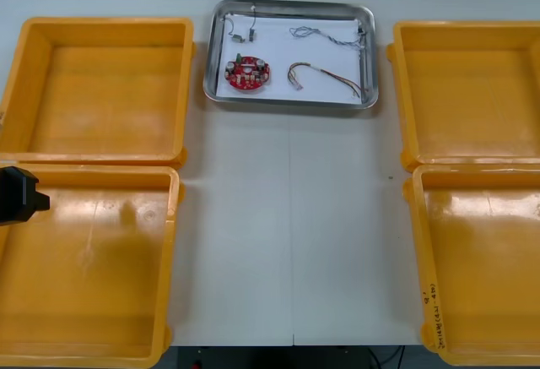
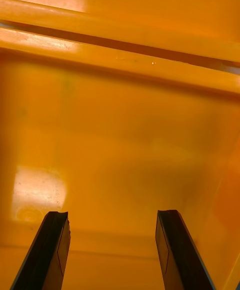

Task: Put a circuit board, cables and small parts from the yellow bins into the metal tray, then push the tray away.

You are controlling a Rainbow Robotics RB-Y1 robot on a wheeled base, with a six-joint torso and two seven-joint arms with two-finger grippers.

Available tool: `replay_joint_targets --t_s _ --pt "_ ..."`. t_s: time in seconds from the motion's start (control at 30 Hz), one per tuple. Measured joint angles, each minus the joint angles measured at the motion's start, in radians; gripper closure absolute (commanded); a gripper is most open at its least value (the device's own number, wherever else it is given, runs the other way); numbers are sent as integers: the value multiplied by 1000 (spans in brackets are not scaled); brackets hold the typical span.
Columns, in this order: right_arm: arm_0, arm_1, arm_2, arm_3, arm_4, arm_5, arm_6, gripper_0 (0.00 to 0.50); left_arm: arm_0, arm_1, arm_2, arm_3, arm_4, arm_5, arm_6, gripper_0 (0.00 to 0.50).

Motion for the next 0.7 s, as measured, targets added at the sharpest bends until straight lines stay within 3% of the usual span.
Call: replay_joint_targets --t_s 0.7 --pt "0 0 -15 -10 -25 33 -100 0 0 0 0 0 0 0 0 0"
